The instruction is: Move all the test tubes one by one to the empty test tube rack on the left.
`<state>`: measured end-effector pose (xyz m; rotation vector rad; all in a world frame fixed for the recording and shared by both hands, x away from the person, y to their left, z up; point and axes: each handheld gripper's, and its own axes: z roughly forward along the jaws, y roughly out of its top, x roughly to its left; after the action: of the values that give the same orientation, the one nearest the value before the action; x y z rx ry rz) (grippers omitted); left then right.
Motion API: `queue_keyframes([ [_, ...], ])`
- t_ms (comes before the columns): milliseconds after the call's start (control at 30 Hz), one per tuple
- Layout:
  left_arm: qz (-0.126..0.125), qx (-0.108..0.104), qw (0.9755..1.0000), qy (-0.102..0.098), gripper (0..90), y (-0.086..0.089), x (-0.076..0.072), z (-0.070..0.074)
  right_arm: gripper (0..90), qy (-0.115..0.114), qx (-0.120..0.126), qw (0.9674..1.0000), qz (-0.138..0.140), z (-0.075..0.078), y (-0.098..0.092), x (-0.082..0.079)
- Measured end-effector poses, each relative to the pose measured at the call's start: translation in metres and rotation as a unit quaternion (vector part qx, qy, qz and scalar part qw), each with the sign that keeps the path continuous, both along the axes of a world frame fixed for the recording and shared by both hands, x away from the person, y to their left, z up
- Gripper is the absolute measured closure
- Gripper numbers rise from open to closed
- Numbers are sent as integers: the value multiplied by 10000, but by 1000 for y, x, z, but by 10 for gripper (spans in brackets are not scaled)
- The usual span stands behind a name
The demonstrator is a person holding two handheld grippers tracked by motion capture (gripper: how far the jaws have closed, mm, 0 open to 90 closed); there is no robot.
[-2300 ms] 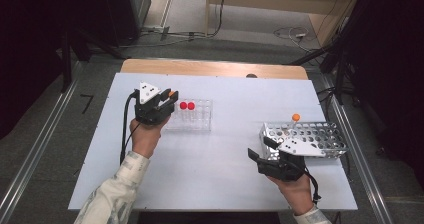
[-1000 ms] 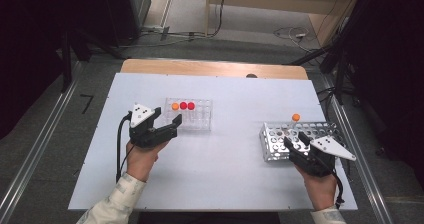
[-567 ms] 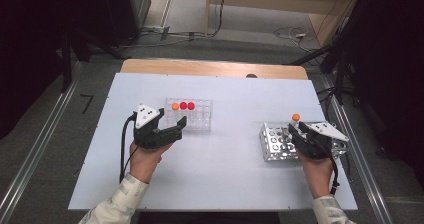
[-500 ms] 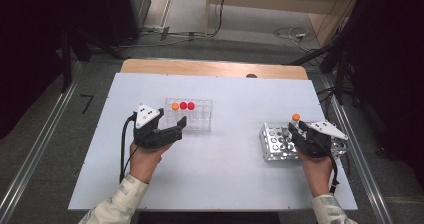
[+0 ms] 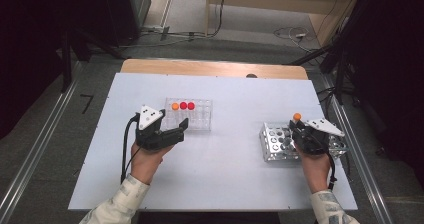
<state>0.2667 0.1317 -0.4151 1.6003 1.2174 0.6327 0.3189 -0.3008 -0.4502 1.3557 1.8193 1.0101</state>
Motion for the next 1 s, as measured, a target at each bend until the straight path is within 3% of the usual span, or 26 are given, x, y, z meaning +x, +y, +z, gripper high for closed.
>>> queue_keyframes([
  [200,-23,-14,10000,-33,192,-1,-1,1,718,-339,-25,9994,61,19,1,-10],
  [467,-123,-21,9999,-51,193,-5,-4,4,718,-761,253,9966,199,53,0,-30],
  [767,-360,5,9993,-90,197,-17,-10,7,718,-738,392,9923,913,58,31,-47],
  [1000,-504,7,9986,-168,209,-25,-15,10,718,-677,521,9845,1530,59,64,-59],
])
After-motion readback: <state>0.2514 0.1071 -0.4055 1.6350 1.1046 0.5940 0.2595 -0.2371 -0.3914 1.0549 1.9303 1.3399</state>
